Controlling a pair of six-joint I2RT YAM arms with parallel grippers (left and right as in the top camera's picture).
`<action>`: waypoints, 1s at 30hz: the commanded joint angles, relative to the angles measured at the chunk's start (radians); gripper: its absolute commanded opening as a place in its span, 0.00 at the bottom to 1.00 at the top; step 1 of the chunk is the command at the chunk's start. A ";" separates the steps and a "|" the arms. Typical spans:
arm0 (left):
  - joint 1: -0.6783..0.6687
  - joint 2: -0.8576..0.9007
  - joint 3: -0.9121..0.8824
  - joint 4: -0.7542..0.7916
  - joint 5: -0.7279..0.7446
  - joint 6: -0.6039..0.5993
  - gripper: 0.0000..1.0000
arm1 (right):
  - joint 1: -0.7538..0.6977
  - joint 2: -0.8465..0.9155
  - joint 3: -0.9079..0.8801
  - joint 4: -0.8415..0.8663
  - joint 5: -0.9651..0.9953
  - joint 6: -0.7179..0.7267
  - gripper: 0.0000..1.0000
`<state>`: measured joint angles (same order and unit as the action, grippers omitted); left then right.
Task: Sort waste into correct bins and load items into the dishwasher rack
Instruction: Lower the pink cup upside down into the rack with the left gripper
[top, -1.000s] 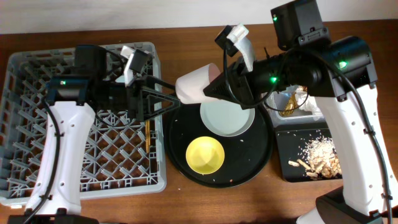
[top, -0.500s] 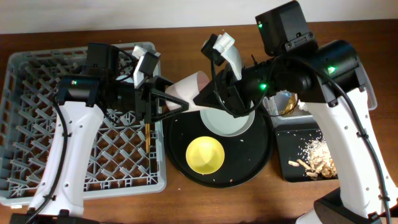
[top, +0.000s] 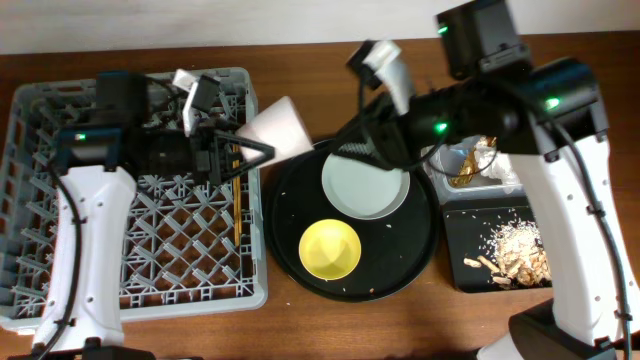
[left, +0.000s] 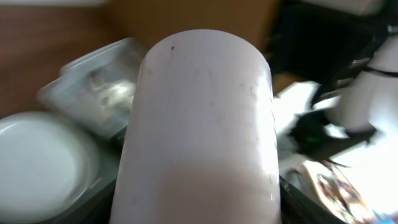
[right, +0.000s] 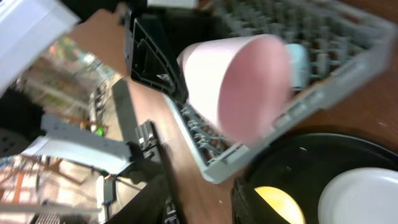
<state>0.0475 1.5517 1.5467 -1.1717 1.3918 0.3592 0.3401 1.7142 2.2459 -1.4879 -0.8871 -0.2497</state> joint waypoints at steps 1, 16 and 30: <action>0.064 -0.025 0.012 -0.038 -0.544 -0.203 0.41 | -0.110 -0.007 0.002 -0.053 0.035 -0.008 0.37; 0.066 -0.020 -0.005 -0.139 -1.374 -0.546 0.41 | -0.164 -0.006 -0.160 -0.150 0.473 0.075 0.38; 0.044 -0.011 -0.188 0.061 -1.317 -0.549 0.42 | -0.164 -0.006 -0.375 -0.041 0.473 0.075 0.38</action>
<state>0.1043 1.5509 1.3792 -1.1328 0.0532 -0.1780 0.1787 1.7145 1.8805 -1.5341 -0.4263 -0.1806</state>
